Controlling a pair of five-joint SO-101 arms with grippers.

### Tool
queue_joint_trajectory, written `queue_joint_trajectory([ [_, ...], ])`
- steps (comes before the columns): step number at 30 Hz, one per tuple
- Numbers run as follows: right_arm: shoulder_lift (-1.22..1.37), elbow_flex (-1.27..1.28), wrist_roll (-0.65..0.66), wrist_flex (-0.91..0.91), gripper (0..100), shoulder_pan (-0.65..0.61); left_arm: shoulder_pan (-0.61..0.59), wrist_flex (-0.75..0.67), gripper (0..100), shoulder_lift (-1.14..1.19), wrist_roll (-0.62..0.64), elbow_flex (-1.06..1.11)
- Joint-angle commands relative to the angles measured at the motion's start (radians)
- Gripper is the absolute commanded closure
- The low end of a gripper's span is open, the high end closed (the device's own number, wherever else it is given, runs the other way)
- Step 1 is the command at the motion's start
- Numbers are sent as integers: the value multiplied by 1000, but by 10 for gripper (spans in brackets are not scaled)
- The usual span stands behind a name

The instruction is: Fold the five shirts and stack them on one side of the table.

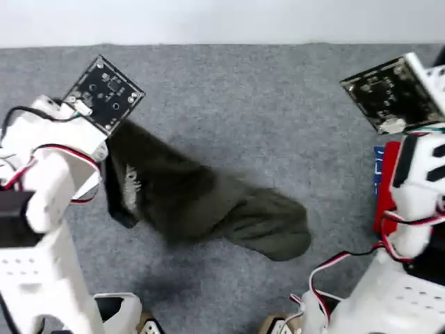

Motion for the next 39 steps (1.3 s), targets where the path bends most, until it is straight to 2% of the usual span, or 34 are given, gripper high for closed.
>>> queue_joint_trajectory([
  [1, 4, 49, 9, 104, 988, -73, -3, 8, 985, -8, -11, 99],
  [5, -7, 193, 5, 174, 988, -119, -3, 3, 985, -8, -11, 232],
  [10, -4, 367, -2, 351, 988, -219, -15, 2, 985, -8, -11, 378],
  [15, 4, 551, -147, 490, 988, -377, -147, -68, 985, -8, -8, 581],
  [19, 5, 698, -239, 519, 985, -553, -301, -175, 985, -8, -6, 713],
  [24, 38, 829, -351, 512, 983, -802, -427, -256, 985, -8, -9, 814],
  [27, 131, 842, -408, 519, 983, -923, -471, -313, 971, -8, -11, 874],
  [30, 257, 819, -437, 515, 970, -1015, -488, -342, 889, -8, -11, 929],
  [32, 343, 786, -459, 516, 928, -1070, -494, -348, 854, -9, -6, 955],
  [35, 456, 713, -494, 521, 854, -1141, -497, -348, 854, -9, -6, 969],
  [39, 584, 601, -526, 516, 809, -1221, -499, -348, 852, -9, -8, 969],
])
